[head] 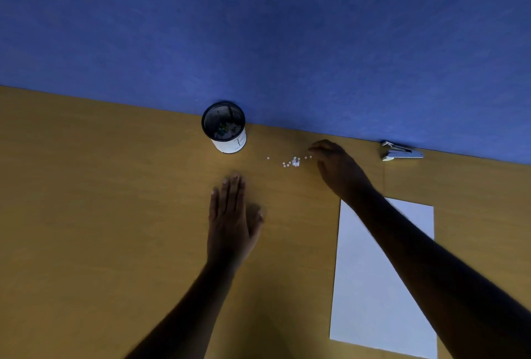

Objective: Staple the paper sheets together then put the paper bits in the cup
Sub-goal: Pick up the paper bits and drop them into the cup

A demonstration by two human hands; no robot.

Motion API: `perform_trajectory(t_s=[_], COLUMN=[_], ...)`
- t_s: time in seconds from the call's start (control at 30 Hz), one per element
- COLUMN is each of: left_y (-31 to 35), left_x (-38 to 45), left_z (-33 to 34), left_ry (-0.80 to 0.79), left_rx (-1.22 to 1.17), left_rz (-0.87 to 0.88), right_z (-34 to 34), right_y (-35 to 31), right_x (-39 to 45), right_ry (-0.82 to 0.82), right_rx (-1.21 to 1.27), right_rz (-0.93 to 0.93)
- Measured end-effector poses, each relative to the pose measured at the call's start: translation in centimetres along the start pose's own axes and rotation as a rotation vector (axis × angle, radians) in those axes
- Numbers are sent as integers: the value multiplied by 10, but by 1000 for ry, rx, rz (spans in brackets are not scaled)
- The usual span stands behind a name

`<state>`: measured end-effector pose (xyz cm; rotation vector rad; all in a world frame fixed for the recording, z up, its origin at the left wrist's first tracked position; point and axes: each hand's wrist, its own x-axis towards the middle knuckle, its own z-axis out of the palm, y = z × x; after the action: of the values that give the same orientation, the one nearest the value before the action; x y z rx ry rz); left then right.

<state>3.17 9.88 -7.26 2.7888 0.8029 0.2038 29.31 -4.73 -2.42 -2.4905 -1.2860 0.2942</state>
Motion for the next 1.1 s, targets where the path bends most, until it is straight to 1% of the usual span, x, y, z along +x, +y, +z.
perform_trajectory(t_s=[0.07, 0.13, 0.33, 0.43, 0.5, 0.6, 0.67, 0.8, 0.93, 1.0, 1.1], left_y=[1, 1, 1, 2, 2, 1, 1, 1, 3, 2, 1], left_x=[0, 0, 1, 0, 1, 1, 1, 1, 1, 1, 1], left_z=[0, 0, -1, -1, -2, -2, -1, -2, -2, -2, -2], left_ry=[-3, -2, 3, 14, 17, 12, 11, 7, 4, -1, -15], left_rx=[1, 3, 14, 15, 10, 8, 11, 4, 8, 7, 2], left_rz=[-4, 1, 8, 15, 17, 15, 15, 12, 4, 2, 3], right_z=[2, 8, 19, 26, 28, 23, 19, 22, 31, 28, 21], right_y=[2, -2, -47, -63, -65, -52, -40, -39, -58, -60, -54], right_x=[-3, -7, -4, -3, 1, 9, 13, 12, -1, 1, 12], right_ry=[10, 18, 29, -1, -18, 41, 58, 16, -57, -51, -38], right_rx=[-7, -25, 23, 66, 110, 150, 126, 72, 17, -4, 12], right_rz=[92, 125, 133, 80, 84, 162, 177, 91, -75, -97, -69])
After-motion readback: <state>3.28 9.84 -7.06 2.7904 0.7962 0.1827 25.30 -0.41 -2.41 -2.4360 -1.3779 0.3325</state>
